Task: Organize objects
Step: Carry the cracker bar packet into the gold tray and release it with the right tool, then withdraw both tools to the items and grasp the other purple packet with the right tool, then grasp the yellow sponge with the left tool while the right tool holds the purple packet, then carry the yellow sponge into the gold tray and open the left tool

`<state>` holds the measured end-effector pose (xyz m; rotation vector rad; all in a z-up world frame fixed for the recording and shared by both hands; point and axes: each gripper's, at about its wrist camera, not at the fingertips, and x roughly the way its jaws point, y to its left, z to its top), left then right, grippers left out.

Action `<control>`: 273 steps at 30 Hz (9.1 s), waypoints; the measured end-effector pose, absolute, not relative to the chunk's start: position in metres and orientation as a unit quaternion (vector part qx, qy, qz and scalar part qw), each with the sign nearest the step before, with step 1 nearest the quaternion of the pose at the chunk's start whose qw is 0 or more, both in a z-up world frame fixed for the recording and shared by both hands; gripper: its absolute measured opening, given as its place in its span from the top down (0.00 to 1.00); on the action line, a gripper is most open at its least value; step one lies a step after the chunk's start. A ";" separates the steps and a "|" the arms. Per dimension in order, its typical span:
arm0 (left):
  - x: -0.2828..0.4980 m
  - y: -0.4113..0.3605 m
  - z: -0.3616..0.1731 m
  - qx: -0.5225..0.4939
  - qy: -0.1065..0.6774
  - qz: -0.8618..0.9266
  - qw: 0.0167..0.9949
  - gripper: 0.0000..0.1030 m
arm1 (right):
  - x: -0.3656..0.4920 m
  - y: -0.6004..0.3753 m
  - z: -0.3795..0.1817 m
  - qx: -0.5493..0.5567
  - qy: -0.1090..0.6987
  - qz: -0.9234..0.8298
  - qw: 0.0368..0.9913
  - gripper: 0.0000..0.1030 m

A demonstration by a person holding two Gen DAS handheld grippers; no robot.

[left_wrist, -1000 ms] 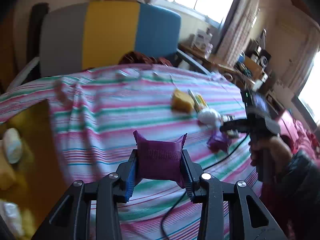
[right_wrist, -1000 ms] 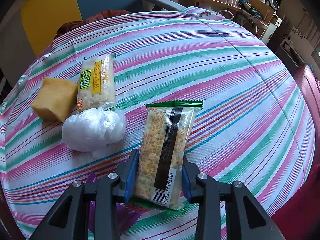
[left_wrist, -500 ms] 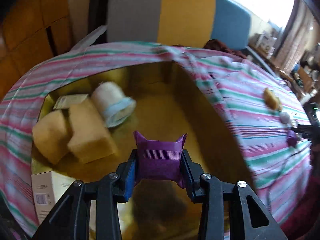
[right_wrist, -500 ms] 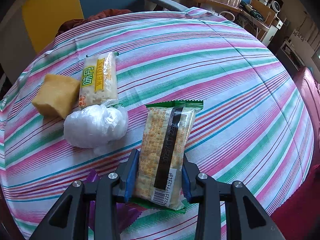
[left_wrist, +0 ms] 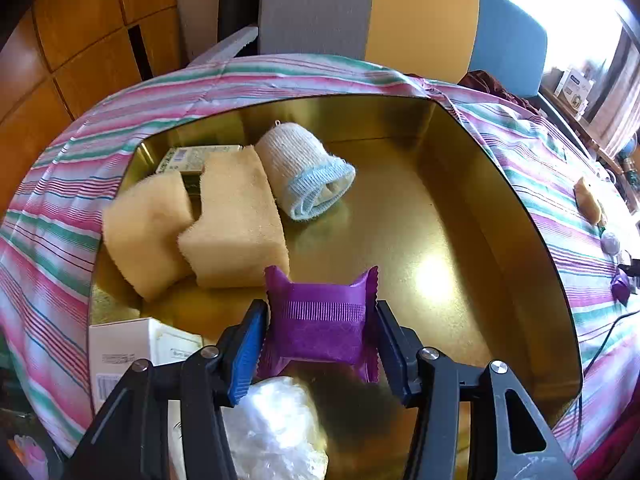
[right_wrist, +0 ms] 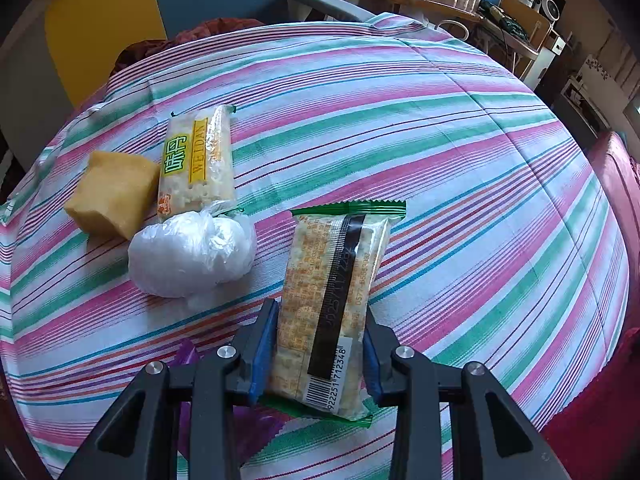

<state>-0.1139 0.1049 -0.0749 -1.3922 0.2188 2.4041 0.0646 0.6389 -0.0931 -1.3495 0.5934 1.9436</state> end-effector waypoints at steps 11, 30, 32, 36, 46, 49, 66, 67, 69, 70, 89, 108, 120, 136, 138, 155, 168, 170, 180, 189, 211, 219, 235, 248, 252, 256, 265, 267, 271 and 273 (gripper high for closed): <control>-0.109 0.087 -0.056 -0.465 0.049 0.867 0.170 0.37 | 0.079 0.628 -0.039 -0.409 0.229 0.814 0.342 0.66; -0.078 0.007 -0.013 -0.414 -0.056 0.897 0.148 0.32 | -0.031 0.232 0.001 -0.482 0.029 0.866 -0.129 0.66; -0.076 0.002 -0.015 -0.416 -0.060 0.895 0.147 0.31 | -0.046 0.214 -0.021 -0.509 0.027 0.851 -0.126 0.66; -0.074 -0.007 -0.023 -0.425 -0.066 0.891 0.146 0.30 | -0.060 0.191 -0.052 -0.549 0.015 0.829 -0.110 0.66; -0.074 -0.016 -0.026 -0.426 -0.079 0.890 0.143 0.26 | -0.060 0.167 -0.075 -0.587 0.021 0.801 -0.115 0.61; -0.073 -0.015 -0.025 -0.425 -0.077 0.891 0.141 0.26 | -0.058 0.169 -0.075 -0.586 0.042 0.798 -0.133 0.58; -0.047 0.028 -0.009 -0.392 0.006 0.908 0.148 0.25 | -0.017 0.254 -0.009 -0.488 0.086 0.865 -0.083 0.57; -0.045 0.033 -0.009 -0.390 0.014 0.908 0.151 0.25 | -0.014 0.261 -0.005 -0.485 0.085 0.867 -0.077 0.57; -0.041 0.041 -0.008 -0.389 0.023 0.907 0.158 0.25 | -0.009 0.277 0.003 -0.479 0.084 0.872 -0.061 0.57; -0.039 0.045 -0.008 -0.388 0.028 0.907 0.161 0.25 | -0.007 0.285 0.005 -0.476 0.085 0.874 -0.054 0.57; -0.020 0.146 0.004 -0.370 0.105 0.887 0.256 0.25 | 0.059 0.503 -0.001 -0.467 0.196 0.844 0.179 0.57; -0.010 0.230 0.001 -0.383 0.135 0.849 0.339 0.24 | 0.041 0.574 -0.042 -0.520 0.200 0.806 0.201 0.51; -0.015 0.273 -0.001 -0.396 0.148 0.829 0.366 0.24 | 0.030 0.557 -0.079 -0.607 0.061 0.780 0.138 0.63; -0.045 0.406 -0.028 -0.426 0.184 0.797 0.388 0.24 | 0.074 0.616 -0.047 -0.495 0.235 0.819 0.172 0.67; -0.052 0.422 -0.034 -0.441 0.178 0.789 0.390 0.24 | 0.079 0.623 -0.045 -0.487 0.249 0.817 0.181 0.67; -0.069 0.559 -0.059 -0.412 0.239 0.776 0.413 0.10 | 0.088 0.641 -0.044 -0.459 0.292 0.816 0.196 0.67; -0.093 0.596 -0.096 -0.448 0.256 0.748 0.417 0.38 | 0.086 0.643 -0.050 -0.465 0.297 0.809 0.202 0.67; -0.087 0.589 -0.092 -0.443 0.253 0.750 0.421 0.39 | 0.085 0.643 -0.051 -0.467 0.297 0.809 0.200 0.67; -0.050 0.485 -0.071 -0.425 0.214 0.781 0.405 0.39 | 0.082 0.639 -0.049 -0.462 0.289 0.817 0.190 0.67; -0.021 0.398 -0.064 -0.419 0.190 0.810 0.362 0.39 | 0.084 0.644 -0.049 -0.455 0.289 0.814 0.214 0.67; -0.007 0.298 -0.027 -0.390 0.137 0.847 0.334 0.39 | 0.092 0.653 -0.053 -0.457 0.289 0.802 0.253 0.67; -0.012 0.277 -0.027 -0.395 0.119 0.852 0.324 0.39 | 0.092 0.657 -0.059 -0.470 0.288 0.788 0.273 0.67; -0.012 0.269 -0.031 -0.405 0.107 0.848 0.324 0.39 | 0.089 0.658 -0.073 -0.505 0.280 0.765 0.284 0.67; -0.016 0.254 -0.023 -0.408 0.087 0.850 0.322 0.39 | 0.085 0.658 -0.075 -0.513 0.276 0.763 0.280 0.67; -0.035 0.223 -0.009 -0.422 0.041 0.849 0.314 0.39 | 0.085 0.658 -0.075 -0.515 0.272 0.763 0.280 0.67; -0.072 0.168 0.002 -0.430 -0.017 0.861 0.271 0.39 | 0.085 0.656 -0.074 -0.516 0.270 0.763 0.280 0.67; -0.143 0.111 -0.026 -0.475 -0.048 0.859 0.188 0.39 | 0.082 0.656 -0.074 -0.517 0.268 0.766 0.272 0.67; -0.149 0.119 -0.035 -0.483 -0.031 0.855 0.185 0.39 | 0.082 0.656 -0.074 -0.517 0.268 0.766 0.272 0.67; -0.157 0.135 -0.055 -0.493 0.016 0.853 0.169 0.39 | 0.083 0.656 -0.074 -0.517 0.268 0.766 0.272 0.67; -0.159 0.139 -0.064 -0.504 0.031 0.847 0.164 0.39 | 0.084 0.656 -0.074 -0.517 0.268 0.766 0.272 0.67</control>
